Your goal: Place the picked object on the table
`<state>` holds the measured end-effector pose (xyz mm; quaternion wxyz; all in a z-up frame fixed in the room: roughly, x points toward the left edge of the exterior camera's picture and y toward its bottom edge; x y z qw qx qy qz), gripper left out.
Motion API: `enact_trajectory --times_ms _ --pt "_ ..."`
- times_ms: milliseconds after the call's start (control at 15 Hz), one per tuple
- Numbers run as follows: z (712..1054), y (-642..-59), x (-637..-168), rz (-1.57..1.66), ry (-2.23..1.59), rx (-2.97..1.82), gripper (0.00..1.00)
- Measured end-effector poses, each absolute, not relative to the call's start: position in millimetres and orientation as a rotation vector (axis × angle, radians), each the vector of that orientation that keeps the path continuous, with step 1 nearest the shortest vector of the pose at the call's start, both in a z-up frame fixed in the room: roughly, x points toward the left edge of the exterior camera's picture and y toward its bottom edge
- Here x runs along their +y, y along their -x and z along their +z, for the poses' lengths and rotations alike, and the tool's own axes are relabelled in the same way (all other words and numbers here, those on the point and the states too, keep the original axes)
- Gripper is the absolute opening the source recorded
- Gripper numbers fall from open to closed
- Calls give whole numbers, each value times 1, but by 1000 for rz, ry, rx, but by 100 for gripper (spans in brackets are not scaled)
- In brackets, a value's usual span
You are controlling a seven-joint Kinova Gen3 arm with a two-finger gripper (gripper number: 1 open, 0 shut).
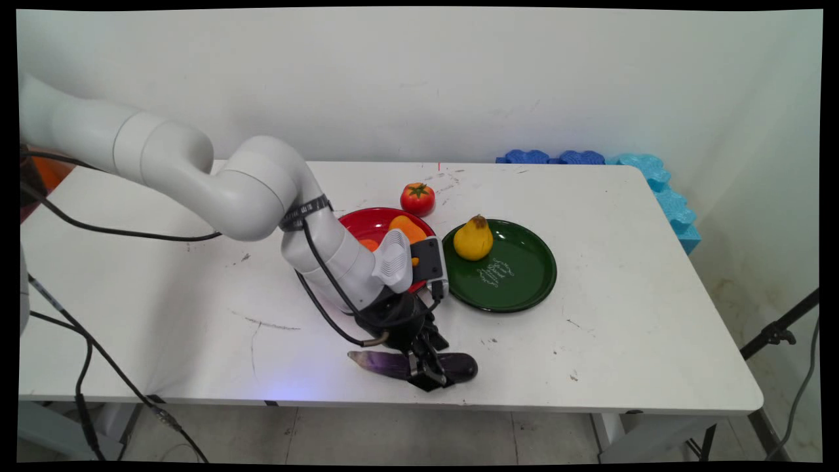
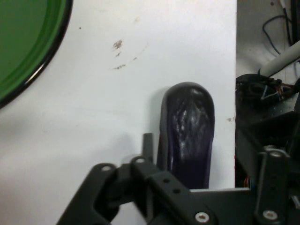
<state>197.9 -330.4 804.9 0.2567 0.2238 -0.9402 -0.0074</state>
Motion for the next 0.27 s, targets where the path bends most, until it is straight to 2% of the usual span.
enact_trajectory --times_ms 267 --pt "811 -196 -329 -10 -611 -2531 100"
